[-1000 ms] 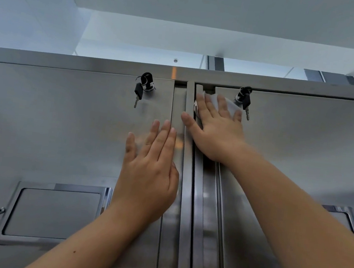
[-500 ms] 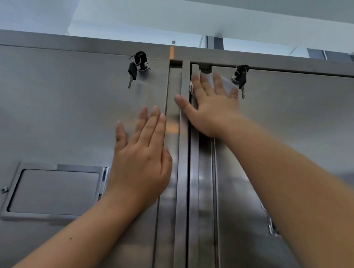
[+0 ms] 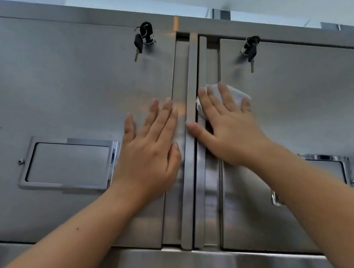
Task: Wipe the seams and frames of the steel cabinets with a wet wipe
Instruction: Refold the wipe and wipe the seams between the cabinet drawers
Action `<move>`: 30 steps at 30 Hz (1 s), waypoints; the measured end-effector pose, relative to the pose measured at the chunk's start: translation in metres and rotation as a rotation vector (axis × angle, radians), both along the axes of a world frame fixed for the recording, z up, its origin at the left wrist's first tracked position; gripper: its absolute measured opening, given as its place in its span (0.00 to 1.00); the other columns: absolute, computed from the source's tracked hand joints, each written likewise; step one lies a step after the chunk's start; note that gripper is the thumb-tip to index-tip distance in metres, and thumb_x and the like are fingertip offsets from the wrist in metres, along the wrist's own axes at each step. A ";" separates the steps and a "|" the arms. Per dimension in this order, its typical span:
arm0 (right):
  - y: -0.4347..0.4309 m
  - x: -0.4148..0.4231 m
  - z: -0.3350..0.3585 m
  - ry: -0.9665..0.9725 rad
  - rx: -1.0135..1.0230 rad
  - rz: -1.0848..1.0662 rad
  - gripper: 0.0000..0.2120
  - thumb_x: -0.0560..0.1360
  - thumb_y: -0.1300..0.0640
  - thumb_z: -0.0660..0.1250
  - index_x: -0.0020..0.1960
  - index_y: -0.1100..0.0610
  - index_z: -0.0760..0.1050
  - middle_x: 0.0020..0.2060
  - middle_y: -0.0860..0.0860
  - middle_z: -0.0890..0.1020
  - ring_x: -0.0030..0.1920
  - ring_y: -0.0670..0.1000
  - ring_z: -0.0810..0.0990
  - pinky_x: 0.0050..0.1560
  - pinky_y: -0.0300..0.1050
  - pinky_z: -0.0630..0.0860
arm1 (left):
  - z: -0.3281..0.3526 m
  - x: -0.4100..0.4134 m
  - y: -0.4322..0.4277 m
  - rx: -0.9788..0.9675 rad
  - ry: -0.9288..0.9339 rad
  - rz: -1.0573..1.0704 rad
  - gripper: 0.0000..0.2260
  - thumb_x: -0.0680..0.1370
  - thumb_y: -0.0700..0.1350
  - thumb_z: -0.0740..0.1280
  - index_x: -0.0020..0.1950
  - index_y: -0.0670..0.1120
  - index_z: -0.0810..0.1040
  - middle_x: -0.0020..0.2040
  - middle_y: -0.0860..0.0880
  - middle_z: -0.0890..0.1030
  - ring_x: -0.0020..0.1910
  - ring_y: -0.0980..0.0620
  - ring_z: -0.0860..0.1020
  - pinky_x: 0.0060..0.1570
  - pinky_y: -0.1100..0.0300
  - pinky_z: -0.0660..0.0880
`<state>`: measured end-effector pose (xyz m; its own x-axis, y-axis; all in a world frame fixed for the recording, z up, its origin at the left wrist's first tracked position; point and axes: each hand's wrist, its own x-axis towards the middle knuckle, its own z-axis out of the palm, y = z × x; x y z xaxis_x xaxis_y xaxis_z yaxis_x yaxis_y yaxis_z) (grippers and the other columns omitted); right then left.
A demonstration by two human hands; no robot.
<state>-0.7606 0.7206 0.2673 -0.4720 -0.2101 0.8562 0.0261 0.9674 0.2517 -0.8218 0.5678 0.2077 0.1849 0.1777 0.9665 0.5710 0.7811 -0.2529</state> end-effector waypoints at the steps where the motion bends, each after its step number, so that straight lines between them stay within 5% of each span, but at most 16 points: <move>1: -0.005 0.000 0.008 -0.010 -0.032 -0.010 0.39 0.73 0.30 0.36 0.75 0.50 0.32 0.76 0.47 0.38 0.73 0.48 0.31 0.71 0.60 0.34 | -0.001 0.000 0.000 0.000 -0.004 0.001 0.26 0.76 0.48 0.51 0.73 0.40 0.61 0.75 0.45 0.59 0.74 0.49 0.53 0.69 0.49 0.42; 5: -0.014 -0.001 0.004 0.004 -0.066 -0.002 0.38 0.74 0.32 0.39 0.75 0.52 0.31 0.75 0.49 0.36 0.73 0.50 0.30 0.71 0.61 0.33 | -0.004 -0.001 -0.001 -0.021 -0.009 0.015 0.27 0.76 0.49 0.51 0.74 0.41 0.59 0.75 0.46 0.57 0.74 0.50 0.50 0.70 0.51 0.40; 9: -0.005 0.000 -0.058 0.033 -0.018 0.081 0.42 0.67 0.27 0.31 0.72 0.51 0.28 0.72 0.46 0.31 0.70 0.46 0.25 0.70 0.59 0.29 | -0.007 -0.003 -0.001 -0.025 0.016 0.059 0.26 0.78 0.49 0.50 0.73 0.39 0.61 0.75 0.44 0.58 0.74 0.49 0.51 0.69 0.47 0.42; 13: -0.007 -0.002 -0.106 0.022 -0.006 0.100 0.42 0.68 0.29 0.27 0.74 0.54 0.34 0.74 0.49 0.37 0.72 0.47 0.28 0.68 0.60 0.31 | -0.007 -0.002 0.000 -0.023 -0.009 0.074 0.26 0.78 0.48 0.48 0.74 0.39 0.60 0.75 0.44 0.57 0.74 0.48 0.52 0.69 0.44 0.43; 16: -0.008 0.000 -0.099 -0.013 -0.043 0.074 0.42 0.64 0.29 0.25 0.72 0.51 0.28 0.73 0.47 0.31 0.69 0.46 0.23 0.68 0.57 0.27 | -0.008 -0.002 -0.001 -0.034 -0.017 0.077 0.26 0.77 0.48 0.48 0.74 0.39 0.60 0.75 0.44 0.57 0.74 0.48 0.52 0.69 0.43 0.44; 24: -0.021 -0.006 -0.083 0.058 -0.125 0.083 0.43 0.66 0.30 0.29 0.74 0.54 0.30 0.74 0.49 0.33 0.71 0.49 0.26 0.69 0.59 0.28 | -0.009 -0.003 -0.002 -0.044 0.005 0.075 0.26 0.77 0.46 0.48 0.74 0.38 0.60 0.75 0.43 0.58 0.74 0.45 0.53 0.69 0.47 0.41; 30: -0.016 -0.010 -0.176 0.121 -0.091 0.097 0.40 0.76 0.33 0.39 0.75 0.62 0.52 0.75 0.59 0.54 0.75 0.56 0.49 0.67 0.63 0.47 | -0.008 -0.001 -0.002 -0.050 -0.028 0.061 0.25 0.78 0.46 0.48 0.74 0.39 0.60 0.75 0.43 0.58 0.74 0.45 0.54 0.69 0.43 0.42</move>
